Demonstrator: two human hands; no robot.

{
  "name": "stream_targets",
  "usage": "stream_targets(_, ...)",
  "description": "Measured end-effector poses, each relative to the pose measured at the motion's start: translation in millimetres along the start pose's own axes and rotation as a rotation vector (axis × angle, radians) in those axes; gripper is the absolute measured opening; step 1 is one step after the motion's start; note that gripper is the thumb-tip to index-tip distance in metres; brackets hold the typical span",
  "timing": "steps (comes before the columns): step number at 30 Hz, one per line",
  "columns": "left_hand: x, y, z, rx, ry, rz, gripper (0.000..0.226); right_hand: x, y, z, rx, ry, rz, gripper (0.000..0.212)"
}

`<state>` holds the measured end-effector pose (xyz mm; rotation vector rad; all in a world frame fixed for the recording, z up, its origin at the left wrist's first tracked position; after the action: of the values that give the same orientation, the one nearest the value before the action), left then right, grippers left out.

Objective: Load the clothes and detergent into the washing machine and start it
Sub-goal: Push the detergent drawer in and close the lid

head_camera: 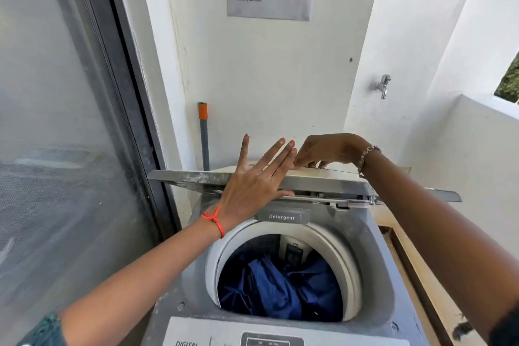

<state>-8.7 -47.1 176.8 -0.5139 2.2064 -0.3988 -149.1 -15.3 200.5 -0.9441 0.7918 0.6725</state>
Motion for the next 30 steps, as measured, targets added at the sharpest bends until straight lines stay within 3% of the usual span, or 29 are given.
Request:
stream_targets(9,4.8,65.3,84.6,0.053,-0.18,0.201,0.082,91.6,23.1,15.3,0.161,-0.067,-0.234,0.021)
stream_targets(14,12.7,81.0,108.4,-0.078,-0.417,0.361,0.079,131.6,33.8,14.2,0.202,-0.064,-0.336,0.013)
stream_targets(17,22.9,91.6,125.8,-0.155,-0.549,0.381,0.086,151.9,35.0,24.1,0.173,0.02,-0.325,0.035)
stream_targets(20,31.7,105.2,144.9,-0.19,-0.613,0.379,0.087,172.7,33.5,35.6,0.14,0.114,-0.373,0.044)
stream_targets(25,37.9,122.7,162.9,-0.253,-0.692,0.44,0.089,200.2,33.1,41.8,0.134,0.21,-0.464,0.037)
stream_targets(30,46.8,125.8,172.9,-0.251,-0.759,0.442,0.083,213.3,43.8,36.5,0.157,0.272,-0.391,0.053)
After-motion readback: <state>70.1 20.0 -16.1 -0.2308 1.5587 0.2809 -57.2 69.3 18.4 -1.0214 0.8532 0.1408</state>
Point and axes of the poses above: each hand's wrist, its own z-axis away from the middle knuckle, its own x-axis out of the palm, y = z × x, the point moved 6 cm from there along -z, towards the middle knuckle, and after that the axes turned 9 degrees about z, right-handed, at the moved point
